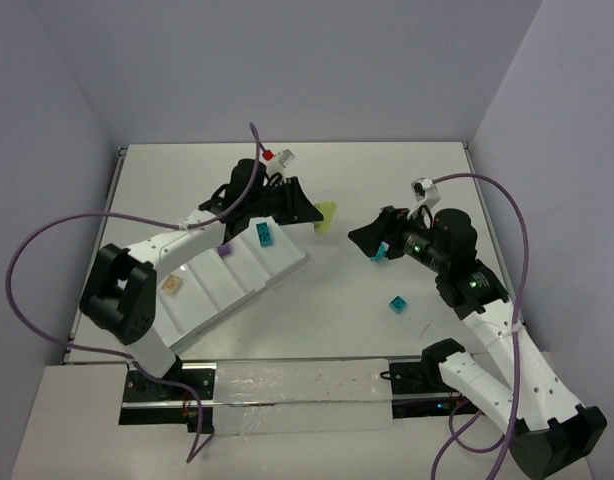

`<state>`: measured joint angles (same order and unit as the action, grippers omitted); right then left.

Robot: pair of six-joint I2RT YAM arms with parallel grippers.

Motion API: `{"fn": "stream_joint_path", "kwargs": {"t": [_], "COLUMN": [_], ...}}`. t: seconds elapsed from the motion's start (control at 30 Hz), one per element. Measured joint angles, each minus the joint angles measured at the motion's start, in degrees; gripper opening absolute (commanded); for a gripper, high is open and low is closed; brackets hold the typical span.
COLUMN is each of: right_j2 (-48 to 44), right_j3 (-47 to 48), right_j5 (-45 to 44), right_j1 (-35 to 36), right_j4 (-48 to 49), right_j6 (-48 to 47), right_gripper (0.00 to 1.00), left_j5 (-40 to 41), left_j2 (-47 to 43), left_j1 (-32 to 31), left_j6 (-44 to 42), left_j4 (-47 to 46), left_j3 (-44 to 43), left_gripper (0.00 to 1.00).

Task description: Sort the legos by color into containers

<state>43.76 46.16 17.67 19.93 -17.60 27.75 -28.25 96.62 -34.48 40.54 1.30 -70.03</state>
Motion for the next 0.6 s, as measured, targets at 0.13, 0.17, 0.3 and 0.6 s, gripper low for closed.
{"fn": "stream_joint_path", "kwargs": {"t": [0.13, 0.17, 0.3, 0.6], "right_j2": [-0.1, 0.2, 2.7, 3.8], "right_j3": [-3.8, -4.4, -4.5, -5.0], "right_j5": [8.7, 10.2, 13.2, 15.6], "right_j1": [-0.1, -0.1, -0.1, -1.2], "right_j4": [7.7, 8.9, 11.8, 17.0], "right_j6": [2.2, 2.7, 3.7, 7.7], "right_gripper": [0.86, 0.85, 0.85, 0.86], "left_j5": [-8.0, -9.7, -13.6, -19.4], "left_j2": [-5.3, -6.0, -6.3, -6.3], "left_j1": [0.2, 0.2, 0.6, 0.9], "left_j6": [6.4, 7.6, 10.3, 13.7], "left_j4": [-10.8, -12.8, -17.3, -22.2], "left_j3": [5.3, 6.2, 7.1, 8.4], "left_gripper": [0.0, 0.0, 0.0, 0.0]}}
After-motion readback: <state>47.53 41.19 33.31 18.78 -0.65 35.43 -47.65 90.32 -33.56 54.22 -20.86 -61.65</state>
